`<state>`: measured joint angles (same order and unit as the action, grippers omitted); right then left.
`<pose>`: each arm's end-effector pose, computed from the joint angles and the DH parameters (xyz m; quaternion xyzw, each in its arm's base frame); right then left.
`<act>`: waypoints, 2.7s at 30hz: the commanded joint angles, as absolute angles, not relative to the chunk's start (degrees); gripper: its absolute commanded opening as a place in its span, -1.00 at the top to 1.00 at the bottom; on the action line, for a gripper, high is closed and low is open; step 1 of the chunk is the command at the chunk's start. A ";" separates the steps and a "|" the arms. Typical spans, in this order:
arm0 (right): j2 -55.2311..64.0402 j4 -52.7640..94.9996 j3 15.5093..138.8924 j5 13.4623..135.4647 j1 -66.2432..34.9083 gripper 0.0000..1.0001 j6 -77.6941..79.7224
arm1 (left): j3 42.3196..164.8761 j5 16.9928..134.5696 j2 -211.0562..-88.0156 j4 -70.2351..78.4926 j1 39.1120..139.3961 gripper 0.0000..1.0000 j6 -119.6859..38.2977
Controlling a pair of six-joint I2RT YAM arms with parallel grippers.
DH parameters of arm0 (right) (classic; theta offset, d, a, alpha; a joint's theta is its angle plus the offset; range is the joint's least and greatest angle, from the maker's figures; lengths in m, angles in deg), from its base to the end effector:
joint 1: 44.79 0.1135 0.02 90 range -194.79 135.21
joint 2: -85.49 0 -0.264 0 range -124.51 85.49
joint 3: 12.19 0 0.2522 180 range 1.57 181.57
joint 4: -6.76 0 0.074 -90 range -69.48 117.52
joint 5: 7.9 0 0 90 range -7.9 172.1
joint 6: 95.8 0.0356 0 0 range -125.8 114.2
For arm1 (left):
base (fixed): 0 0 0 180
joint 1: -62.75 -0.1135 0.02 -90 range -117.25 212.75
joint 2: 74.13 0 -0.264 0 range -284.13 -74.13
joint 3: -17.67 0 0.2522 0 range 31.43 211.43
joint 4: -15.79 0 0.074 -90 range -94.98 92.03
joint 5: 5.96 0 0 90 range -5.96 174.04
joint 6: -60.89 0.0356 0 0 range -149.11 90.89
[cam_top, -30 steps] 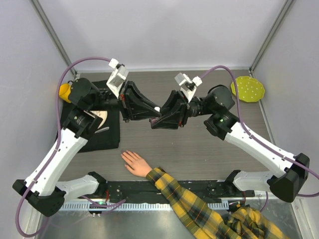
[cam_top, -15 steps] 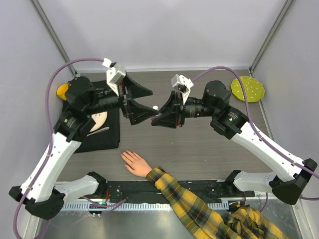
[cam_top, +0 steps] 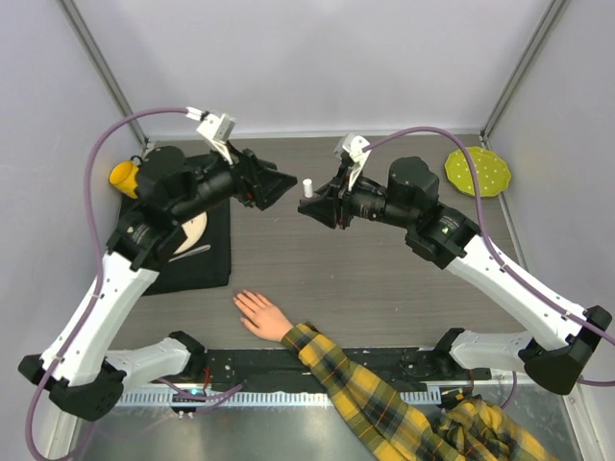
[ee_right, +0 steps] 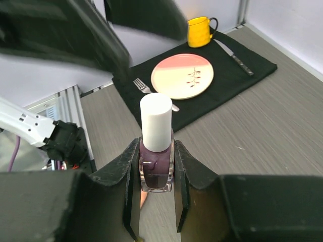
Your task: Paint the nails
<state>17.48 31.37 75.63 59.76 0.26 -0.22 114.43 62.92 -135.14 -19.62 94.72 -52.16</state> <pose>0.1776 0.1971 0.4348 -0.3673 0.6355 0.4128 0.5393 0.1662 -0.1189 0.4924 0.1835 0.6809 -0.4366 0.5587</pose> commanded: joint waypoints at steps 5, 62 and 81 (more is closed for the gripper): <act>17.55 29.66 77.68 63.91 0.56 0.98 -1.76 | 113.08 71.37 -136.26 -15.47 102.82 -0.34 -52.06; 16.14 31.86 80.23 55.29 0.38 0.98 0.00 | 116.08 67.58 -132.67 -20.92 98.44 -0.03 -50.90; 16.05 31.60 79.88 60.04 0.29 0.98 -0.61 | 113.25 77.09 -136.79 -17.05 108.19 -0.12 -48.28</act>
<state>15.36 33.10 78.30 58.95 0.37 0.26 112.57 73.08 -136.02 -20.02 106.17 -50.11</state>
